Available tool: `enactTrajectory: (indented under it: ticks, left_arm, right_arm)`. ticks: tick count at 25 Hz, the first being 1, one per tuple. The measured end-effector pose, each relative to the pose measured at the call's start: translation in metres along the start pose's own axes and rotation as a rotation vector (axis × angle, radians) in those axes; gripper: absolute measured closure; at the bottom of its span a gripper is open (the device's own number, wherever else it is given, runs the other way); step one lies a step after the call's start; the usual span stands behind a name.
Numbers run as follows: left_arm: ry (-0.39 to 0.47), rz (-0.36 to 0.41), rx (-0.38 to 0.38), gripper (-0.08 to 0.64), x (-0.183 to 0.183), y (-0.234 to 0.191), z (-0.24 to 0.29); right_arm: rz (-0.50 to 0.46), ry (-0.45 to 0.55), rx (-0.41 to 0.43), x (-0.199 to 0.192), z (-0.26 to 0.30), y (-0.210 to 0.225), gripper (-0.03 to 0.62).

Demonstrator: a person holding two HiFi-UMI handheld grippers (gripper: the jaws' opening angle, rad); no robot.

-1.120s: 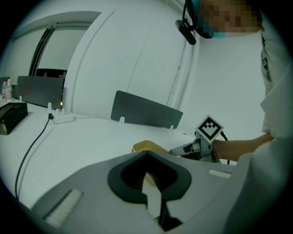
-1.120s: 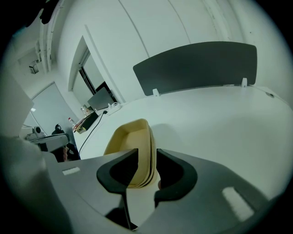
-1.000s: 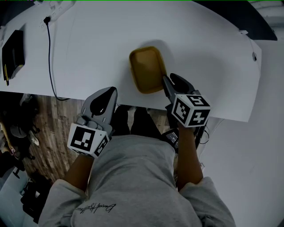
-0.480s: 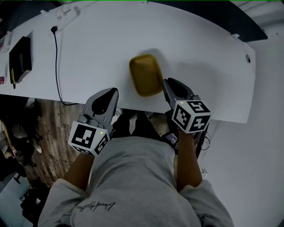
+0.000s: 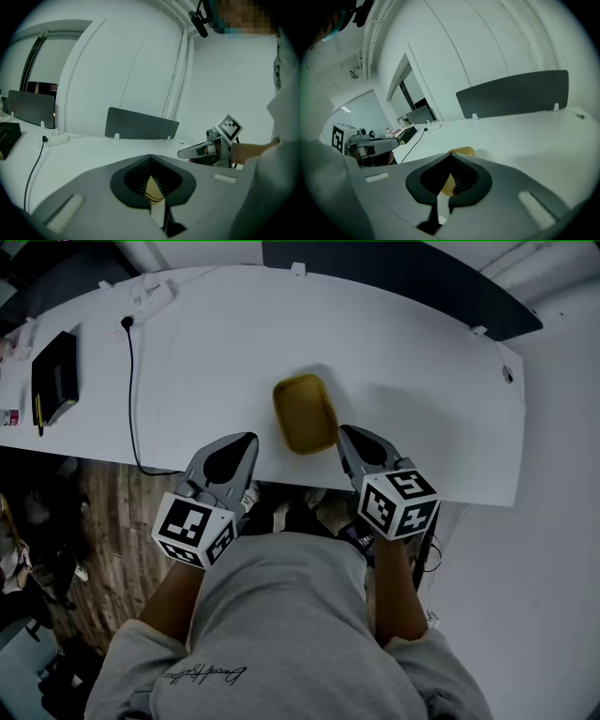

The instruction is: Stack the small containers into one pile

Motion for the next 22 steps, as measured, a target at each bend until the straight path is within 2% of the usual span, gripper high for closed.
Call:
enactTrajectory:
  ticks: [8, 17, 22]
  left_arm:
    - [0.015, 0.009, -0.003, 0.558, 0.012, 0.013, -0.004]
    - [0.0, 0.036, -0.028, 0.558, 0.011, 0.028, -0.005]
    - [0.004, 0.026, -0.015, 0.558, 0.012, 0.025, -0.004]
  right_arm:
    - [-0.142, 0.039, 0.047, 0.022, -0.019, -0.034, 0.577]
    - [-0.184, 0.049, 0.073, 0.02, -0.016, -0.06, 0.578]
    - [-0.185, 0.05, 0.078, 0.021, -0.012, -0.061, 0.578]
Point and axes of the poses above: the fingertips, and each gripper's own axes: z forward along the fingers, y to its right, x out of its top, the point moved 6 cm from there along -z, backward along the fingers, and after that the axes turned 1 degree about z, right-handed, at the moved point
